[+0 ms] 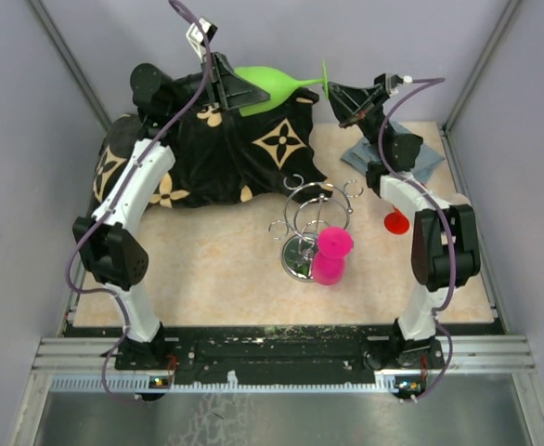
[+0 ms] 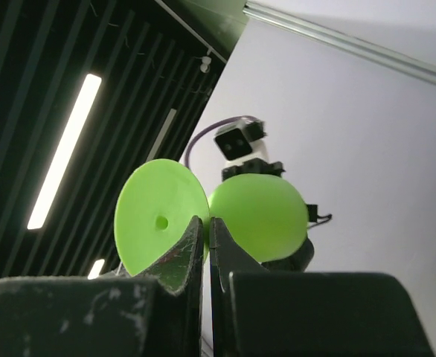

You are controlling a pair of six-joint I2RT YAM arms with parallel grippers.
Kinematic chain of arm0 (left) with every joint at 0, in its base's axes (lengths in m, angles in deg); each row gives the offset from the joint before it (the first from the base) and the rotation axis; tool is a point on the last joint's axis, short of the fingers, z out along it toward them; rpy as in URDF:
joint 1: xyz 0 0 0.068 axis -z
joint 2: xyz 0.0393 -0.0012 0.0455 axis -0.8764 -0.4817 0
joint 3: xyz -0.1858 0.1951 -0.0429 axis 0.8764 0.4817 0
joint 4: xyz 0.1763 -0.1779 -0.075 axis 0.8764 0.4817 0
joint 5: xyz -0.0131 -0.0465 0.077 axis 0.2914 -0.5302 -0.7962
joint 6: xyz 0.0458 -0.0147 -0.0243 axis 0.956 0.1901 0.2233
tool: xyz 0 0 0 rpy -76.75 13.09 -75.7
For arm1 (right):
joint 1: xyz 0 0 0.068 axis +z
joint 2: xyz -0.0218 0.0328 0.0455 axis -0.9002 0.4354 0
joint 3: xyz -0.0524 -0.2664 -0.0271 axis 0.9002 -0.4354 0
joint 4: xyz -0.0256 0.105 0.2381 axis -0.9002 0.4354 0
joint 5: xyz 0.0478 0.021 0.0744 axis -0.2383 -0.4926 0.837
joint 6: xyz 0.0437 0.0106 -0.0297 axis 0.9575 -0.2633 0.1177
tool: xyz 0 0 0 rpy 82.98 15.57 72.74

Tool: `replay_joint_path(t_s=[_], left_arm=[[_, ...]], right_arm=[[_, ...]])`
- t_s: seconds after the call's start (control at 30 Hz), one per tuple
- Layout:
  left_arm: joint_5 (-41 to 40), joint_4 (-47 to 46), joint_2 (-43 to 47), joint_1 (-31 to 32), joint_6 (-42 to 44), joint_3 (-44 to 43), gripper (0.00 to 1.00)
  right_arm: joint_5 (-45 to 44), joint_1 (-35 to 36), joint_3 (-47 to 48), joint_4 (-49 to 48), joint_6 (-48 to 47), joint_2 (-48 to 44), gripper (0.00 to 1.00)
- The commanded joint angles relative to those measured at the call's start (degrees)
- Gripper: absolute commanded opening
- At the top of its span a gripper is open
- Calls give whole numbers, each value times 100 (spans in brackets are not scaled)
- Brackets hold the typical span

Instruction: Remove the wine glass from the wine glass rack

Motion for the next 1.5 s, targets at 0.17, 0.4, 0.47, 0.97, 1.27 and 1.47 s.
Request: replay_joint_path(t_s=[0.17,0.4,0.47,0.97,1.27,1.47], left_arm=[[141,-96,318,-497,160,-75,0],[542,1955,317,-1863,1688,-521,0],[493,3791,401,-2100,3228,-856,0],[-3388,9232,2713,-2111,8924,1344,0],[-4199,10067,2611,-1885,9724,1783,0],[-4436,10633,2391,-1780,10163,1878,0]], right_arm=[[153,9,421,-963,271,282,15],[715,-421,150,-106,-379,-470,41],[1027,-620,158,733,-877,-938,45],[669,-963,3272,11320,-7895,-2670,50],[-1029,-829,3206,13328,-9040,-3235,50],[-1739,-506,2477,13746,-9115,-3747,50]])
